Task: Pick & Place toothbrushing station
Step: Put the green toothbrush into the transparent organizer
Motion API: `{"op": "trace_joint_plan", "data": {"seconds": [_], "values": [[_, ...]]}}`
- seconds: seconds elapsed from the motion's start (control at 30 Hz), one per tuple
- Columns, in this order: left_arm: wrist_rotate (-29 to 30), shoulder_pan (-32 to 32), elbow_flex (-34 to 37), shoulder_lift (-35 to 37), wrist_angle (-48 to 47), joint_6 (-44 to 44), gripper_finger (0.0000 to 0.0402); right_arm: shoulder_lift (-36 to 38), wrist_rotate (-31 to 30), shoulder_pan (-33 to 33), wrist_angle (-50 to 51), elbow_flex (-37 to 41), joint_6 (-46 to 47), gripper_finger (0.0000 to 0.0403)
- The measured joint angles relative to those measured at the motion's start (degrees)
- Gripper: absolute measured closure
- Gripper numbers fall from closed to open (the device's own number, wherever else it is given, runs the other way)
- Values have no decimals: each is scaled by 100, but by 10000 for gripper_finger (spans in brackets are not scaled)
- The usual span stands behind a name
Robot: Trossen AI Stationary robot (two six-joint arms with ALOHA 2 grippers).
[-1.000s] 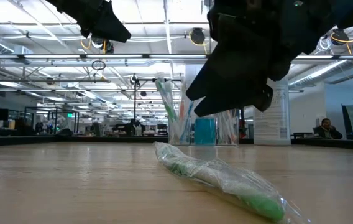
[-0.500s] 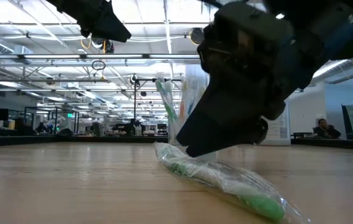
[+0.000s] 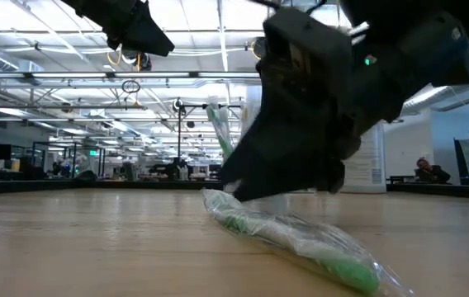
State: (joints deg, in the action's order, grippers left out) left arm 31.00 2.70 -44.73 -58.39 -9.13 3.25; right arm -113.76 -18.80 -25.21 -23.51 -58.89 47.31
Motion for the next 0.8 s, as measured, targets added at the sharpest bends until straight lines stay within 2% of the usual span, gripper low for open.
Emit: {"op": "trace_joint_plan", "data": {"seconds": [0.13, 0.23, 0.53, 0.8], "values": [[0, 0, 0, 0, 1, -2, 229, -191, -36, 0, -35, 0, -8, 239], [0, 1, 0, 0, 0, -2, 229, -385, 88, -2, -286, -14, -23, 257], [0, 2, 0, 0, -2, -4, 229, -446, 200, 111, -317, -16, -594, 390], [0, 2, 0, 0, -2, -2, 229, -382, 256, 147, -304, -8, -762, 401]]}}
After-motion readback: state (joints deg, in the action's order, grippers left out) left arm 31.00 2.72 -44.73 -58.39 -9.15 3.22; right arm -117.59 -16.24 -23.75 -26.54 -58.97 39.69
